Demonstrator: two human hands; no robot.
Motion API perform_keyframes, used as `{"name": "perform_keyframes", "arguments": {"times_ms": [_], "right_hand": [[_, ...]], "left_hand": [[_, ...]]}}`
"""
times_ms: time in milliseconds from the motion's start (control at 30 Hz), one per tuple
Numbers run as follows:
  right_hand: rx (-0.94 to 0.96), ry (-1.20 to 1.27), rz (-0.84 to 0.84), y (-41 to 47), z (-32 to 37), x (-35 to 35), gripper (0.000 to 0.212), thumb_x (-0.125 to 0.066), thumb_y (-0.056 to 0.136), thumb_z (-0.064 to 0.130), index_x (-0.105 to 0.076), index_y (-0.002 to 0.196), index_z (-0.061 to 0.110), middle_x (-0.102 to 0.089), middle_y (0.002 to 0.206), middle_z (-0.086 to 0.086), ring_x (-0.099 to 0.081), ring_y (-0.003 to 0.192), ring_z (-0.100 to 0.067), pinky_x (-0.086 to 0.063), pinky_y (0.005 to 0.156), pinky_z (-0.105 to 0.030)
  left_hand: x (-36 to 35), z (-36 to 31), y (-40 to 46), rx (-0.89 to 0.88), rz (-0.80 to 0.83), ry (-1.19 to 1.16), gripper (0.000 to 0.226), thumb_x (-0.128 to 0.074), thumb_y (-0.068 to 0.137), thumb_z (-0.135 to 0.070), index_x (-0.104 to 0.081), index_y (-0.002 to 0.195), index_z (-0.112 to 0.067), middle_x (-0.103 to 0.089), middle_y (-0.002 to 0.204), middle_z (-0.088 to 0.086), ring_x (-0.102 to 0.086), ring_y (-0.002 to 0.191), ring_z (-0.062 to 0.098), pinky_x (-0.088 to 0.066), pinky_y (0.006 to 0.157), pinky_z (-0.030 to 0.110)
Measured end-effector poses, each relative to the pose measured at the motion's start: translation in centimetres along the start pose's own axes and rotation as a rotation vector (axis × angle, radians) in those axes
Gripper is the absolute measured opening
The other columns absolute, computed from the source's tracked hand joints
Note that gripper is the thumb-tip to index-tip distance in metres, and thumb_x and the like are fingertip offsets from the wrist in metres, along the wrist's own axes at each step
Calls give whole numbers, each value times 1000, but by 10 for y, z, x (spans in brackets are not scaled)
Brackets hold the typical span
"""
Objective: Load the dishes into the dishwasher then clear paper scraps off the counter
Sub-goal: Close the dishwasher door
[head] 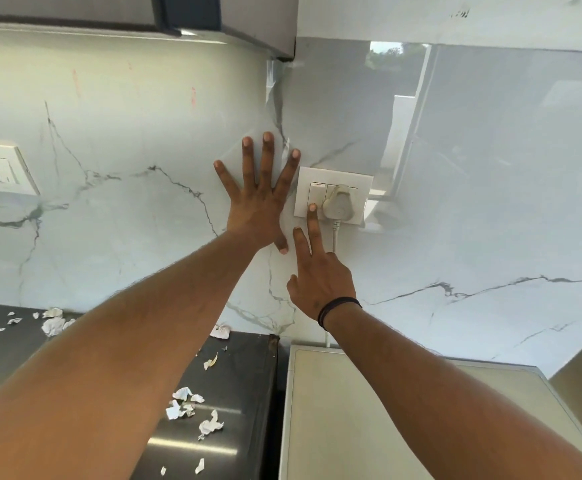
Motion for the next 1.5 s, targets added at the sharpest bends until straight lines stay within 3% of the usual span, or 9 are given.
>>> {"name": "perform_keyframes", "arguments": {"times_ms": [333, 467, 600, 700, 767, 1133, 1367, 1500], "right_hand": [[-1, 54, 121, -25, 3, 44, 81, -64, 85, 27, -18, 152, 25, 16, 166, 7, -57, 77, -27, -49, 65, -33], [-3, 38, 166, -48, 5, 68, 78, -62, 90, 29, -16, 153, 26, 6, 167, 2, -62, 95, -30, -43, 69, -32], [-23, 59, 160, -74, 2, 91, 73, -60, 92, 37, -20, 151, 26, -20, 163, -3, -63, 106, -32, -52, 79, -38], [-33, 92, 163, -100, -2, 105, 64, -56, 92, 41, -27, 147, 25, -53, 134, -6, -64, 101, -30, -55, 82, -41], [-70, 88, 179, -122, -7, 110, 58, -54, 93, 42, -32, 143, 24, -61, 119, -6, -63, 100, -29, -54, 82, -41], [-291, 160, 370, -303, -32, 97, 50, -55, 92, 43, -43, 137, 24, -65, 121, -3, -61, 111, -26, -52, 88, -38], [-447, 363, 359, -426, -32, 104, 48, -60, 91, 42, -48, 134, 25, -66, 115, 1, -62, 104, -21, -53, 87, -38], [-567, 411, 379, -517, -46, 111, 48, -62, 90, 39, -50, 134, 23, -66, 119, 0, -61, 106, -23, -51, 88, -35]], "left_hand": [[34, 0, -13, -17, 201, 23, 182, -96, 31, -62, 34, 152, -23, 42, 155, 22, 30, 144, 52, -9, 103, 86], [53, 0, -24, -16, 241, -11, 175, -96, 38, -62, 33, 153, -27, 46, 154, 16, 33, 146, 46, -12, 111, 79], [57, -11, -54, 51, 358, -136, 159, -92, 54, -61, 26, 156, -30, 41, 158, 14, 30, 148, 42, -8, 117, 73], [59, -27, -98, 66, 421, -248, 146, -86, 63, -63, 18, 159, -27, 33, 162, 14, 24, 151, 41, -5, 119, 67], [56, -41, -135, 54, 430, -331, 136, -82, 68, -63, 9, 161, -26, 21, 166, 16, 15, 154, 39, -5, 123, 60], [81, -99, -336, 74, 609, -748, 108, -83, 78, -46, -19, 161, -22, -21, 167, 5, -23, 152, 25, -25, 123, 43], [106, -153, -423, 35, 735, -811, 101, -83, 80, -43, -23, 160, -26, -28, 164, 2, -30, 149, 21, -29, 121, 40], [122, -200, -477, -22, 850, -796, 85, -81, 83, -40, -38, 154, -25, -38, 159, -1, -35, 146, 20, -31, 120, 40]]}}
Point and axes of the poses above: each hand's wrist, its own y-axis towards the middle knuckle, its own x-axis out of the back of the hand, z = x × y, the point moved 2 cm from there along y, towards the middle knuckle
